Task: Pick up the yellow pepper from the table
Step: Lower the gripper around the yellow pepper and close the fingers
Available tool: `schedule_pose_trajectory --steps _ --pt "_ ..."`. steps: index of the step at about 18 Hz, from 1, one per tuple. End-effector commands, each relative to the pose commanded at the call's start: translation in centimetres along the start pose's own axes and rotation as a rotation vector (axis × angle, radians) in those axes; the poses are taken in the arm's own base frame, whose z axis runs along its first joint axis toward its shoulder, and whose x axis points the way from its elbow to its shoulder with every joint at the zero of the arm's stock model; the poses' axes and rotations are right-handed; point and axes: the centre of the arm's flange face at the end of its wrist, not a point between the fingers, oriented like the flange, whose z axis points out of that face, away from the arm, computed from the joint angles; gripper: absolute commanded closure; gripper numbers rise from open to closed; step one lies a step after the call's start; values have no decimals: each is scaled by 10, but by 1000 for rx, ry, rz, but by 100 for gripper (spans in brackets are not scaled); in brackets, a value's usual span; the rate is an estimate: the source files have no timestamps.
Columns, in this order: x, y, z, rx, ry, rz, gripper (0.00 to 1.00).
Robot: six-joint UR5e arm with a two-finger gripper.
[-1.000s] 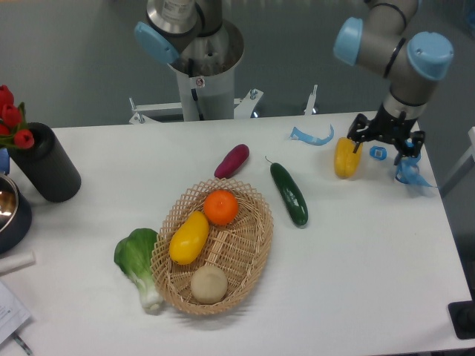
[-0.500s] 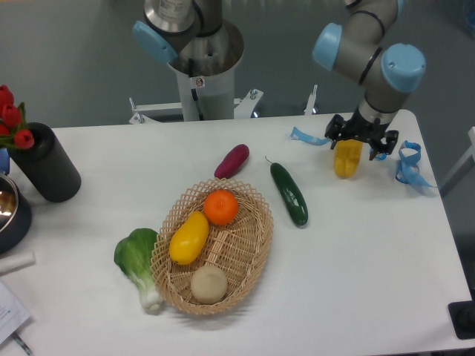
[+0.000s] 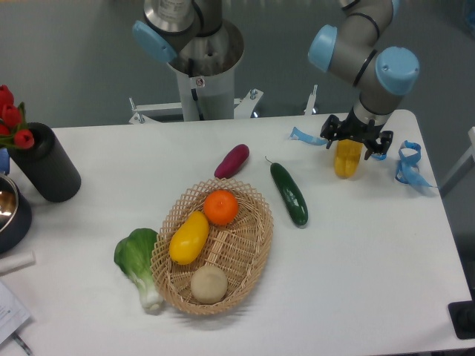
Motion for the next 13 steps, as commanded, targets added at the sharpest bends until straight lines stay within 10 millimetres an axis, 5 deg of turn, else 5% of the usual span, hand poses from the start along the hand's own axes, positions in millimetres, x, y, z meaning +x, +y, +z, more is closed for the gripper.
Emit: schedule_pose_trajectory --steps 9,10,13 --pt "0 3 13 -38 -18 8 3" --pt "0 4 16 -36 -29 3 10" --pt "3 2 19 -31 -56 10 50"
